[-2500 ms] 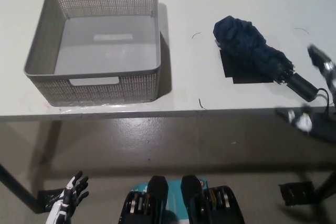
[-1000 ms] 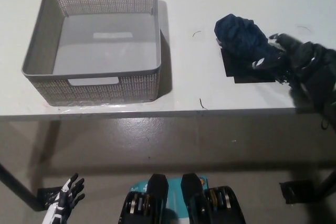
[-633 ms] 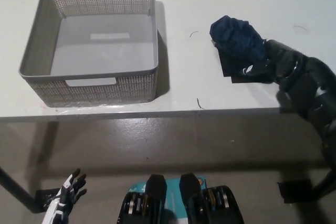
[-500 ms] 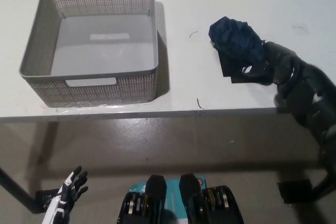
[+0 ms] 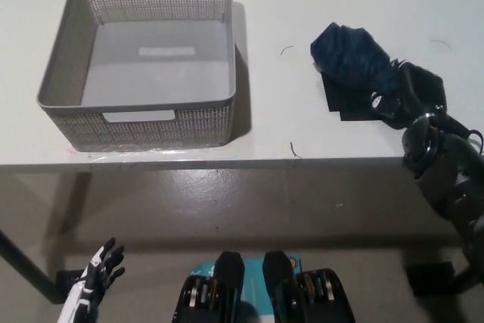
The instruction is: Use the right hand to pick up a umbrella on the right side and place it into a container on the lft side
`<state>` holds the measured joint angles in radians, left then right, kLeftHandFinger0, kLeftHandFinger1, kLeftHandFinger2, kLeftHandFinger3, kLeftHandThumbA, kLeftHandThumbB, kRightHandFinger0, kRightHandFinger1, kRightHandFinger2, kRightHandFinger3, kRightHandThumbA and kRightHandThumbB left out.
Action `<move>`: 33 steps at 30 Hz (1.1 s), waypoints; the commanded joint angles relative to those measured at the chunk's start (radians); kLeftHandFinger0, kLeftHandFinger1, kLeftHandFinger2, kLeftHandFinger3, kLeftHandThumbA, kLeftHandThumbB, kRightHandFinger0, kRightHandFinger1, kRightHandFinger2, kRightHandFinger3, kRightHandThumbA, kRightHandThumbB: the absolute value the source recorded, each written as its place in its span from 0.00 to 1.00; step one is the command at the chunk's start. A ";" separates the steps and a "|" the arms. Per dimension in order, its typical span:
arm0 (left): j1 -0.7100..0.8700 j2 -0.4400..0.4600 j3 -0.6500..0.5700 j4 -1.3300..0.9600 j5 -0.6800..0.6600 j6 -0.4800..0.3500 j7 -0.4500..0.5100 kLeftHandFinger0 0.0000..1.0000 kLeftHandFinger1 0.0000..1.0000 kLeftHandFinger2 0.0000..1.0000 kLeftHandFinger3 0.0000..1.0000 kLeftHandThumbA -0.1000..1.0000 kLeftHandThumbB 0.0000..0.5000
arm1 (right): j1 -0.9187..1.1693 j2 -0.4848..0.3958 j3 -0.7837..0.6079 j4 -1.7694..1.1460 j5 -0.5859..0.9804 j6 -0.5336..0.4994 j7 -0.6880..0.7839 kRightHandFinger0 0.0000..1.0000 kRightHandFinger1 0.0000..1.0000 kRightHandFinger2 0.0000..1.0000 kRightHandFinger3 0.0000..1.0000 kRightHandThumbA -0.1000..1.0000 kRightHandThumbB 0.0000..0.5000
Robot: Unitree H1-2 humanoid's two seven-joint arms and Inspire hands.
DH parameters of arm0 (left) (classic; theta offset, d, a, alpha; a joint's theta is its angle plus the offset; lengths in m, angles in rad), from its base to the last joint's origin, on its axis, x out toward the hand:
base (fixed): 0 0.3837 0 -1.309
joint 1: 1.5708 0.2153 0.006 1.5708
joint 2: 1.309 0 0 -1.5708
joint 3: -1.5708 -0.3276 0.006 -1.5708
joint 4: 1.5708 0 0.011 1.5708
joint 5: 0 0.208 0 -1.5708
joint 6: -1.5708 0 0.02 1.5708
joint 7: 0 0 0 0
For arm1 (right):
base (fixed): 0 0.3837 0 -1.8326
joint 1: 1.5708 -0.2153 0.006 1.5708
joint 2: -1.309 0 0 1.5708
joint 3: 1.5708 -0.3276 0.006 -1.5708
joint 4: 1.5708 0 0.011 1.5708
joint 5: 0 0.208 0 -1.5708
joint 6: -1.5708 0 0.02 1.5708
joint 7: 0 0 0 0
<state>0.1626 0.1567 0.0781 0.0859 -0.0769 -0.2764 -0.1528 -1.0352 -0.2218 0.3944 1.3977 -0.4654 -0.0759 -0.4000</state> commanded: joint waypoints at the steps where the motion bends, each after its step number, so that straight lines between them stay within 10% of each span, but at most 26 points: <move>1: 0.000 0.018 0.008 -0.031 -0.013 0.005 0.000 1.00 1.00 1.00 1.00 1.00 0.48 | -0.079 -0.015 -0.039 -0.031 0.033 -0.114 -0.071 0.00 0.23 0.77 0.72 0.00 0.34; 6: 0.005 0.019 0.008 -0.025 -0.014 -0.005 -0.001 1.00 1.00 1.00 1.00 1.00 0.45 | -0.199 -0.012 -0.045 -0.158 0.007 -0.110 -0.026 0.00 0.37 0.89 0.84 0.00 0.29; 12: 0.012 0.021 0.009 -0.020 -0.014 -0.015 -0.001 1.00 1.00 1.00 1.00 1.00 0.43 | -0.297 0.027 -0.028 -0.278 -0.026 -0.061 0.012 0.00 0.20 0.65 0.60 0.00 0.42; 20: 0.020 0.014 0.009 -0.017 -0.003 -0.028 0.007 1.00 1.00 1.00 1.00 1.00 0.43 | -0.389 0.151 -0.060 -0.336 0.016 -0.017 0.052 0.00 0.26 0.77 0.81 0.00 0.42; 33: 0.030 0.010 0.000 -0.020 -0.022 -0.025 -0.008 1.00 1.00 1.00 1.00 1.00 0.43 | -0.543 0.444 -0.232 -0.090 0.165 0.008 0.066 0.00 0.23 0.72 0.55 0.00 0.47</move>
<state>0.1780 0.1576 0.0771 0.0865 -0.0855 -0.2779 -0.1549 -1.4731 0.1829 0.2041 1.2798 -0.3754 -0.0587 -0.3333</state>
